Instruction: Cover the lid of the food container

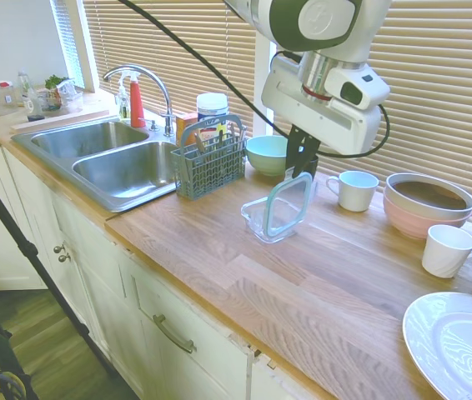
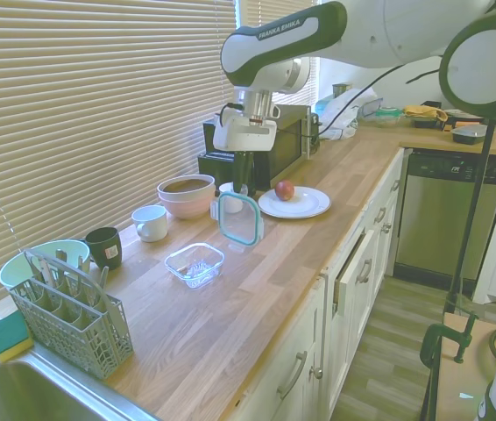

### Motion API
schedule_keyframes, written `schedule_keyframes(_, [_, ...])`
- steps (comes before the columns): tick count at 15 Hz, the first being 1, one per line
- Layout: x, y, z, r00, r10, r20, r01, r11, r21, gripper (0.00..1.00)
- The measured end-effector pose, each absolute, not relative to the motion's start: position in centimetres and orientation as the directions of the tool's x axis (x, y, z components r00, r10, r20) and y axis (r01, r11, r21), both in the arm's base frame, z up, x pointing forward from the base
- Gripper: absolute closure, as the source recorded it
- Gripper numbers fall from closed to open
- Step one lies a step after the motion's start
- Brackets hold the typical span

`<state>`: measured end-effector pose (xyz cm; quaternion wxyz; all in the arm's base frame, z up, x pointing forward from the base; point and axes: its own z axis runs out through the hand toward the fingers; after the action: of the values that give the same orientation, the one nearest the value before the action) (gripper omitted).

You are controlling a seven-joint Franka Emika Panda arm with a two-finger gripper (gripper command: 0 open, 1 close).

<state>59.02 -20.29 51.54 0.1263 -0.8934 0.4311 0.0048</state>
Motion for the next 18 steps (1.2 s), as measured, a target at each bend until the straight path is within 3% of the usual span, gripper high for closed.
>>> schedule_keyframes(10, [62.5, -15.7, 51.9, 0.641, -0.76, -0.103, -0.763, -0.619, -0.187, 1.0])
schedule_keyframes(18, [66.1, -9.0, 49.1, 0.658, -0.745, -0.108, -0.753, -0.646, -0.126, 1.0])
